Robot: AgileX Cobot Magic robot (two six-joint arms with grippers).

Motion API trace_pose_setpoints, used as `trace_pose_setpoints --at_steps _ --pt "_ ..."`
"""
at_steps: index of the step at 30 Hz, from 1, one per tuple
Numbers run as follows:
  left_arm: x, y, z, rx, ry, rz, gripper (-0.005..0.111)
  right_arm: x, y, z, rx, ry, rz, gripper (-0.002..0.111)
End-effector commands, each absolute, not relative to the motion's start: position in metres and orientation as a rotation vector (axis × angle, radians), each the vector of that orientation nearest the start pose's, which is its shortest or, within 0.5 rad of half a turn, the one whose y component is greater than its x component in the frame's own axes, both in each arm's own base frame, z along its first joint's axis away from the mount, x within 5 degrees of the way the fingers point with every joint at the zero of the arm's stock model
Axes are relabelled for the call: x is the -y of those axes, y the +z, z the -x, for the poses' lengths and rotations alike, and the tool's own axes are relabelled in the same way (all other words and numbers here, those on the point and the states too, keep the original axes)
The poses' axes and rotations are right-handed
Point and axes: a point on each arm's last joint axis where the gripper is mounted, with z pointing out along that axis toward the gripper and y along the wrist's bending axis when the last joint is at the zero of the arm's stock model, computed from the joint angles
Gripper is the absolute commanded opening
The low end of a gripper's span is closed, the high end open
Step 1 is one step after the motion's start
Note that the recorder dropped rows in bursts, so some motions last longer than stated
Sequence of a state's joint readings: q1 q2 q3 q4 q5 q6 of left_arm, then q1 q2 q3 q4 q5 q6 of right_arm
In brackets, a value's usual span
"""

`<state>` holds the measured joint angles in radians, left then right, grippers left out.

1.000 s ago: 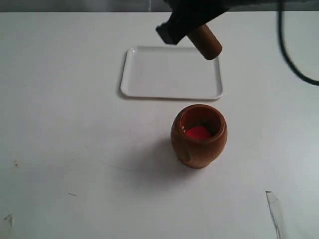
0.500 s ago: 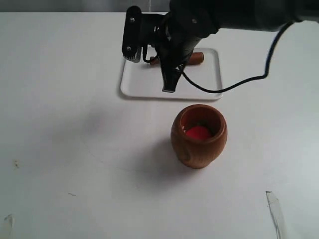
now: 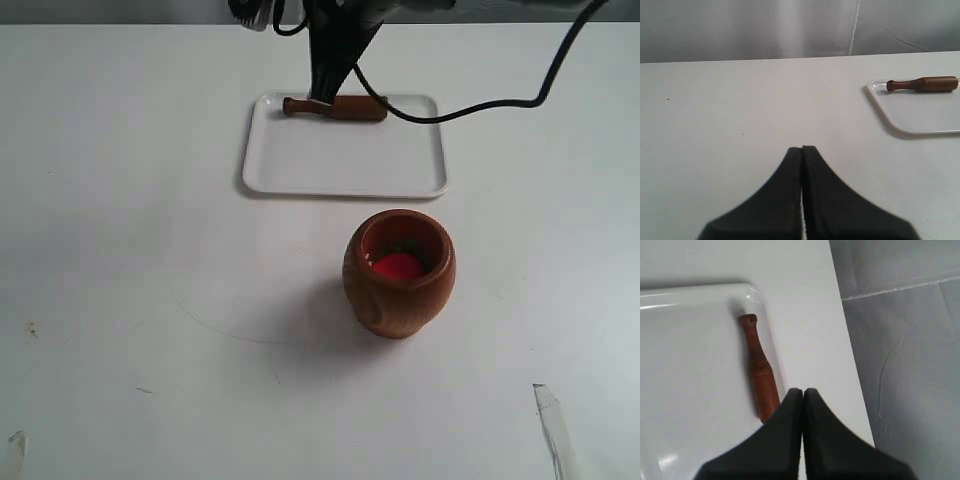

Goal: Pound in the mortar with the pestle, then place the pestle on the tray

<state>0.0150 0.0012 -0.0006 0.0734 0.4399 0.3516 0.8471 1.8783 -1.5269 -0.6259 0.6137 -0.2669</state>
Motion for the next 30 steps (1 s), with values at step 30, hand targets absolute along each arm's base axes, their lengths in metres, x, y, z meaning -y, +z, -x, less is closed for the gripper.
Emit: trace_pose_setpoints --at_steps 30 --pt "-0.003 0.174 -0.051 -1.897 0.302 -0.361 0.0 -0.278 0.309 -0.265 -1.612 -0.06 1.372 0.0"
